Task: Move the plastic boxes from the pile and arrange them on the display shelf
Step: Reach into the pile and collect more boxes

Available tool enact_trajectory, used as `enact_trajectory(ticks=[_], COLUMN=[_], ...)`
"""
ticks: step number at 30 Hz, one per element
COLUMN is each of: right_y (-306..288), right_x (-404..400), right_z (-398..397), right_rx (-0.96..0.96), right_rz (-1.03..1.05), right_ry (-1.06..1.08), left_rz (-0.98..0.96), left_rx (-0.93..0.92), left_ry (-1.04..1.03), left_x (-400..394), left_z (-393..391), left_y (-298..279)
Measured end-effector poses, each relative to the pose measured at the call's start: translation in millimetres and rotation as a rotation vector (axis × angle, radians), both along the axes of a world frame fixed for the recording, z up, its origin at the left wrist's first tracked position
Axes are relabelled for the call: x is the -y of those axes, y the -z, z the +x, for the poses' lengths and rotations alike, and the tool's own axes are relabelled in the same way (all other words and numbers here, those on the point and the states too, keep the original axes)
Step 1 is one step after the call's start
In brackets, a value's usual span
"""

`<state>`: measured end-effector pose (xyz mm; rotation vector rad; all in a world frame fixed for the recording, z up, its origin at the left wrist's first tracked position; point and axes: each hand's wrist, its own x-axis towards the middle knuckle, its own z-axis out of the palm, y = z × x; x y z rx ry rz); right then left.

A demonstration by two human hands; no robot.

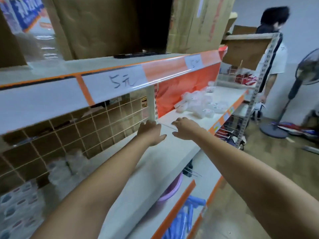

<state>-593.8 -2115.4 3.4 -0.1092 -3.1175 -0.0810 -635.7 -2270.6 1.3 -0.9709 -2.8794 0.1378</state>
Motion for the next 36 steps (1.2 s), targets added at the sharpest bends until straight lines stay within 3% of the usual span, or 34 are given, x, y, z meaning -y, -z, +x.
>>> enact_trajectory(ticks=[10,18,24,36], right_y=[15,22,16,34], right_x=[-174,-289,-374,-490], right_z=[4,-29,-100,-238], right_rx=[0.033,-0.006,-0.018,0.0], right_rz=[0.007,-0.023,-0.023,-0.042], right_ry=[0.245,0.365,0.34,0.108], left_rz=[-0.044,-0.063,-0.064,-0.035], left_rx=[0.006,-0.025,-0.038,0.039], left_ry=[0.232,0.297,0.299,0.063], left_x=[-201,-330,-399,-483], left_z=[-40,-95,-166,-267], left_y=[6,17,14,35])
